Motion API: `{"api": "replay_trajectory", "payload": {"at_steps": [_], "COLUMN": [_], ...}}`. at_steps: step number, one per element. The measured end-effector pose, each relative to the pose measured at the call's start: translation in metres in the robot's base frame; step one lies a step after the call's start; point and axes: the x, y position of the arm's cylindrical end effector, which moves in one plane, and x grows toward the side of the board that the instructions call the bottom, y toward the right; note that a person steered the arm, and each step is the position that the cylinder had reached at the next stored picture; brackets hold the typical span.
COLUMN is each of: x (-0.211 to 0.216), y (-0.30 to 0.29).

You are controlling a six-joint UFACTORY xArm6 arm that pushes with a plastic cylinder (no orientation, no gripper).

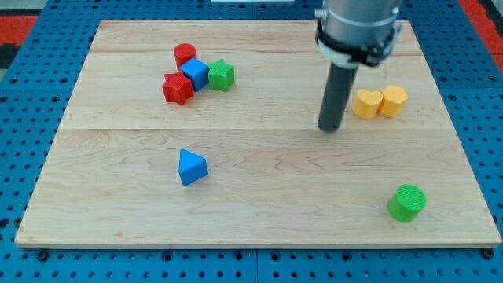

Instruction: Push the green star into the yellow heart

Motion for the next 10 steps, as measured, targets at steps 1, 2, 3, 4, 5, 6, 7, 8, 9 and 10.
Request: {"api": "replay_trajectory", "payload": {"at_steps": [1, 2, 3, 4, 5, 6, 7, 8, 9, 10], "x": [-0.047, -0.076, -0.102, -0.118, -0.114, -0.093, -0.093, -0.094, -0.099, -0.071], "y": [-0.022, -0.052, -0.089, -0.13, -0.168, -0.168, -0.168, -0.168, -0.168, -0.178]}}
